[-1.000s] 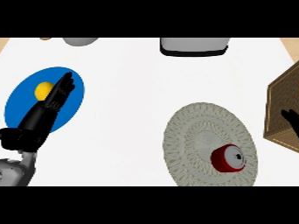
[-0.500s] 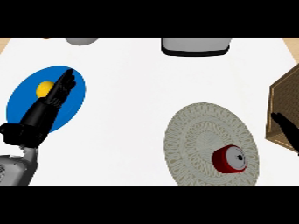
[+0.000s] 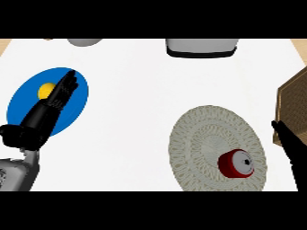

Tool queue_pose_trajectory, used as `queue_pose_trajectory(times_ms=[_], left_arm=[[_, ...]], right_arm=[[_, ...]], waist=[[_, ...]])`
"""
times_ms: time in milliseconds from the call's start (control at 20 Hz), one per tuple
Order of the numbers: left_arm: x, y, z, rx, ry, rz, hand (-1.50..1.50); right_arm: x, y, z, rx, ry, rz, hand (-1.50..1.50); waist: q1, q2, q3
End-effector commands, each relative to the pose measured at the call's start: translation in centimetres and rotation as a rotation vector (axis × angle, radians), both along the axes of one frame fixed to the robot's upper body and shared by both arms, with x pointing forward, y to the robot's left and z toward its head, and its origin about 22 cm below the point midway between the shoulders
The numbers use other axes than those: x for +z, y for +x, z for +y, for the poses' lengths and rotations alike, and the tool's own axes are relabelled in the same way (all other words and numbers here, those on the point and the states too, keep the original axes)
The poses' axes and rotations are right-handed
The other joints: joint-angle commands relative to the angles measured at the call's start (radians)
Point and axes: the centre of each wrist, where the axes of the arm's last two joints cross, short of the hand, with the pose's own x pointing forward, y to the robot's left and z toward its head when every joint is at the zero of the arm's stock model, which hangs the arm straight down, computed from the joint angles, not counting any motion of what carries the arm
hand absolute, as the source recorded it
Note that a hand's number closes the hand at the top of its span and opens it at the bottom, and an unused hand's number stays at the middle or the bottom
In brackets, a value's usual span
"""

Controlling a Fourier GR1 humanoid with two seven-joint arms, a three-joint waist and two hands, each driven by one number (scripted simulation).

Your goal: Pick the can from the placemat and place it in the basket

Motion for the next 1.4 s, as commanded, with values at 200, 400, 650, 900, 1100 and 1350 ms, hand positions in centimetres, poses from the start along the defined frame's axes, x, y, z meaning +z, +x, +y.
queue_pose_trajectory(times_ms=[200,400,650,900,1100,1350], left_arm=[[-0.7,0.1,-0.2,-0.006,-0.001,-0.008,0.00],[-0.8,1.1,0.6,-0.012,-0.009,-0.003,0.00],[-0.6,0.2,0.8,0.002,-0.010,-0.012,0.00],[-0.2,0.3,0.4,0.002,0.004,0.007,0.00],[1.4,-1.4,-0.4,-0.006,0.003,-0.013,0.00],[0.3,-1.5,0.0,0.002,0.013,0.004,0.00]], right_arm=[[-1.9,0.9,1.2,0.022,0.023,-0.055,-1.50],[-2.3,2.5,0.5,0.043,0.045,-0.062,-1.50],[-1.8,-0.2,1.2,0.044,-0.003,-0.016,-1.50],[-3.5,0.2,2.4,0.014,-0.037,0.012,-1.50],[-2.7,1.9,2.5,0.013,-0.054,0.038,-1.50],[-4.5,3.2,2.6,0.031,-0.060,0.057,-1.50]], waist=[[0.002,0.001,0.000],[0.002,0.002,0.000],[0.000,0.001,0.000],[0.001,0.000,0.000],[0.007,0.000,0.000],[0.005,0.001,0.000]])
